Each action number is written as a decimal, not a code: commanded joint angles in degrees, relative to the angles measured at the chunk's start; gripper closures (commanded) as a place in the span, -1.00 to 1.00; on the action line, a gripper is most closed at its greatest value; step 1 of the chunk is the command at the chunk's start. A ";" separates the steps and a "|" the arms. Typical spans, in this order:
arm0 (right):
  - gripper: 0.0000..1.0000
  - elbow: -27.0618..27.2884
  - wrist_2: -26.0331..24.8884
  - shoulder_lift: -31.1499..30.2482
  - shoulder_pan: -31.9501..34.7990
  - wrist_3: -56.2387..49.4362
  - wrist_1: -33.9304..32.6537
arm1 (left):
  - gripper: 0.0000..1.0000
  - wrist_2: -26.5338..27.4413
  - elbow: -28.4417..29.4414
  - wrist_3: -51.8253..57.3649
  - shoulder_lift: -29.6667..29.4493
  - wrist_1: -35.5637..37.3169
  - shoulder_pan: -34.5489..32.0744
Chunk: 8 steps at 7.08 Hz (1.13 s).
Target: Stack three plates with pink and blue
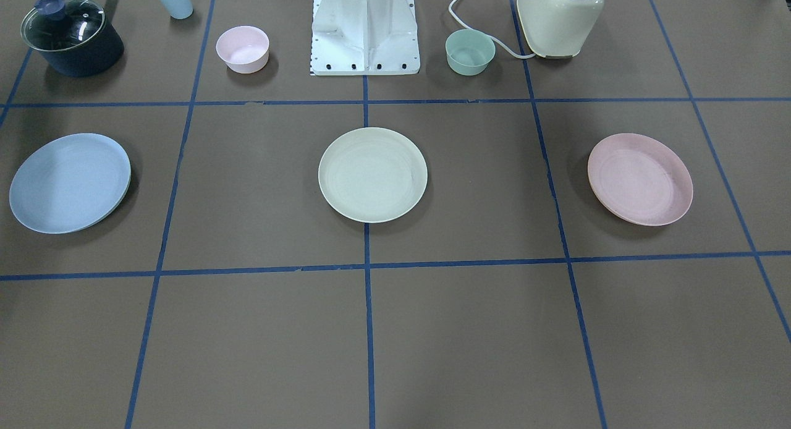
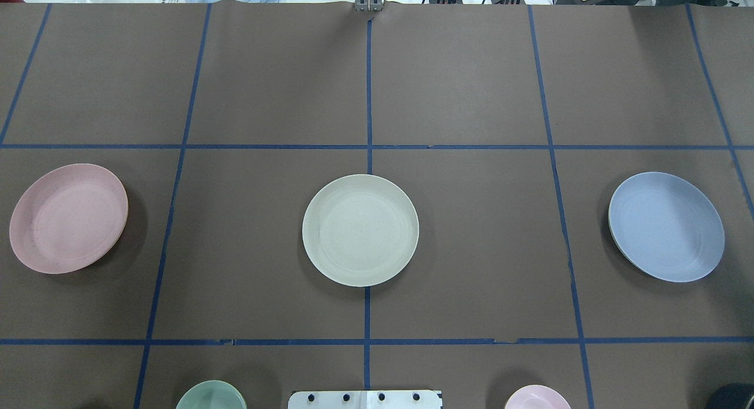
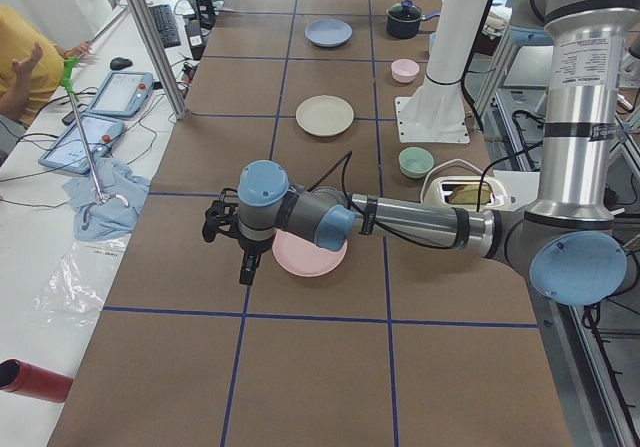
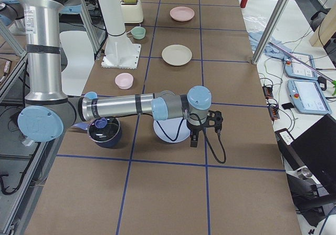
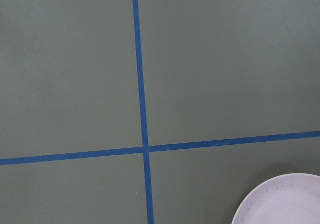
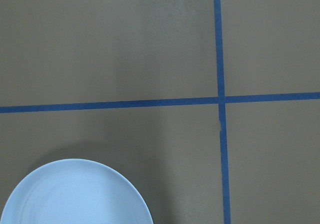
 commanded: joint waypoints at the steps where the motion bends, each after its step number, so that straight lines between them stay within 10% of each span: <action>1: -1.00 -0.10 1.13 0.00 -0.14 0.05 0.81 | -1.00 -0.21 0.53 -2.64 0.28 -3.64 6.43; 8: -1.00 -1.50 1.13 -0.44 -4.71 2.15 11.01 | -0.77 0.06 19.16 -8.82 -3.67 -15.24 21.48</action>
